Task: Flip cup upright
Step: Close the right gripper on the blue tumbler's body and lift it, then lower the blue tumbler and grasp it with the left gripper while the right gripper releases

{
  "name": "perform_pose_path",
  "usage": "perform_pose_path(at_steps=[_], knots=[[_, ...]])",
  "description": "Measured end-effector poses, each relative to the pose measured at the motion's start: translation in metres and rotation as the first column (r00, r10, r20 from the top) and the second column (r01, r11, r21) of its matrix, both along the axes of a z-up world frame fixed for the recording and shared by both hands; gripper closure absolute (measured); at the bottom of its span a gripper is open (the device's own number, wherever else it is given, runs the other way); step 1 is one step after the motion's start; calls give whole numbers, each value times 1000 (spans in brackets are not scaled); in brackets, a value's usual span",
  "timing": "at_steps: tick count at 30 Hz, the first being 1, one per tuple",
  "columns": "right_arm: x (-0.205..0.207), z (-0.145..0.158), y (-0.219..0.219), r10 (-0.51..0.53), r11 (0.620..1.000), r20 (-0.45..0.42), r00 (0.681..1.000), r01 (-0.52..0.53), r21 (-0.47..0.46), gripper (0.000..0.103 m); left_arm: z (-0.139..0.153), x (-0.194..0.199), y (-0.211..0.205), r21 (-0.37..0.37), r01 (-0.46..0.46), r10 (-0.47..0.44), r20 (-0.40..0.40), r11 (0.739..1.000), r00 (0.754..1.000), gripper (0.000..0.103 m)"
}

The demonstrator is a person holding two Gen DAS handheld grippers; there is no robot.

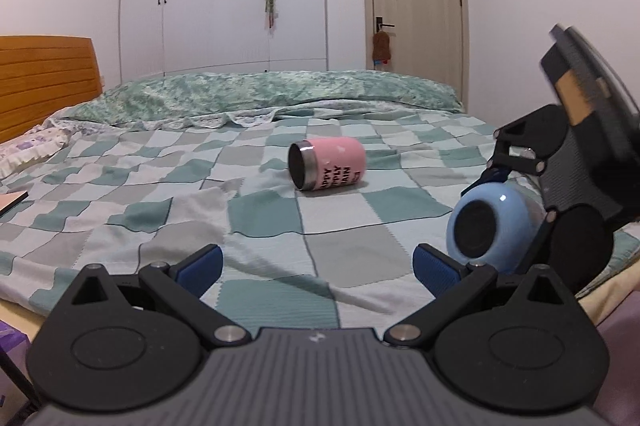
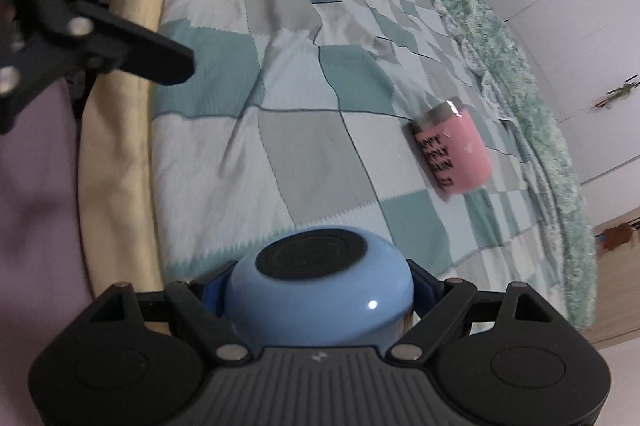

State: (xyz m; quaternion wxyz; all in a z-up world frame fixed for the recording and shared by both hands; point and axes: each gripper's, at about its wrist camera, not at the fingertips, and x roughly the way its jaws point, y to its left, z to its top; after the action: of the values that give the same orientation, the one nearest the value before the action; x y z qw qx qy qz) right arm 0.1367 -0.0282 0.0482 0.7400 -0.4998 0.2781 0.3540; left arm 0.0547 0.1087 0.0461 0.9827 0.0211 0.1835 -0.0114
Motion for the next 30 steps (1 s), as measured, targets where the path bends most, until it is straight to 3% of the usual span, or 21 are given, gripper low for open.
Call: perform_pose_path(at_steps=[9, 11, 12, 13, 16, 20, 25, 30], knots=[[11, -16, 3, 20, 997, -55, 998, -16, 70, 19, -5, 9, 1, 15, -14, 15, -27, 1000, 1000, 0], [9, -12, -3, 13, 994, -48, 999, -8, 106, 13, -5, 10, -1, 22, -9, 10, -33, 1000, 999, 0], [6, -8, -8, 9, 990, -40, 999, -3, 144, 1, -4, 11, -2, 28, -6, 7, -36, 1000, 999, 0], [1, -3, -16, 4, 982, -28, 1000, 1, 190, 0, -4, 11, -4, 34, -2, 3, -37, 999, 999, 0], [-11, 10, -45, -59, 940, -13, 998, 60, 337, 0, -2, 12, -9, 61, 19, -16, -41, 998, 999, 0], [-32, 19, -89, -153, 850, -22, 988, 143, 508, 0, 3, 17, -19, 100, 67, -63, -41, 993, 997, 0], [-49, 15, -131, -235, 752, -72, 969, 228, 619, 0, 10, 23, -40, 180, 158, -153, -41, 971, 987, 0], [-57, 7, -167, -308, 679, -120, 944, 307, 667, 0, 12, 36, -66, 241, 287, -273, -89, 927, 958, 0]])
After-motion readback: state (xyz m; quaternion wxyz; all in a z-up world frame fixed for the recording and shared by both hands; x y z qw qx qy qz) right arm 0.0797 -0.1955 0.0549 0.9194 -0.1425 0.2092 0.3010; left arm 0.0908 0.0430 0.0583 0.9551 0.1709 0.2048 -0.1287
